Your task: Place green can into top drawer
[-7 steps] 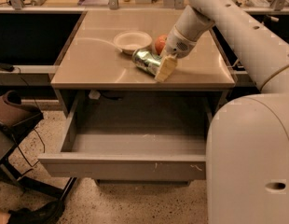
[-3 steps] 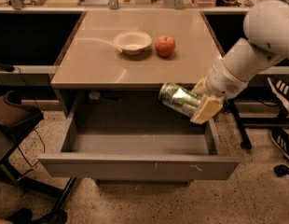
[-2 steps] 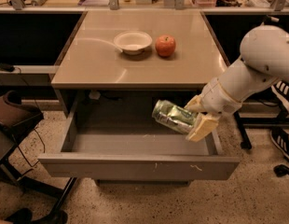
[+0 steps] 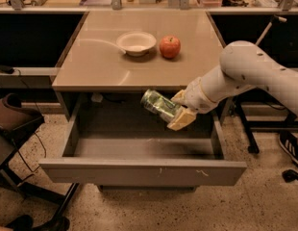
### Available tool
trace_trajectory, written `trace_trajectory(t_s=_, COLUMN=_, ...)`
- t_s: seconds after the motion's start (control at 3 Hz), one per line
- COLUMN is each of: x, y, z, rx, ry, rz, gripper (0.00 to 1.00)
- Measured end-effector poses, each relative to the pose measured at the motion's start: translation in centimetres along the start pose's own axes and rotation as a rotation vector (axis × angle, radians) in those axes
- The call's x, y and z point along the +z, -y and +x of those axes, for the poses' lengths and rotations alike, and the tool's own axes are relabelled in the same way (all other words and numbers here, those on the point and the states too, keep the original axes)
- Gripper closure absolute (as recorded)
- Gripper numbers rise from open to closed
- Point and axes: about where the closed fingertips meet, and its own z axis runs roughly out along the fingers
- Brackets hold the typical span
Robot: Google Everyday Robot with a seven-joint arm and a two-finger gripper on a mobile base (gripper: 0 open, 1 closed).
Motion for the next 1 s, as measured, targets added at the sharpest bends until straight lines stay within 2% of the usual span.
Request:
trace_trajectory(t_s=0.33, x=0.7, y=4.3, z=0.3, rx=0.062, ry=0.002, rz=0.104, gripper=1.00)
trace_trajectory(t_s=0.67, x=0.6, y=4.7, z=0.3, rx=0.063, ry=-0.001, rz=0.124, gripper=1.00)
trace_trajectory(t_s=1.0, x=0.9, y=3.2, z=0.6, rx=0.054, ry=-0.033, rz=0.138, gripper=1.00)
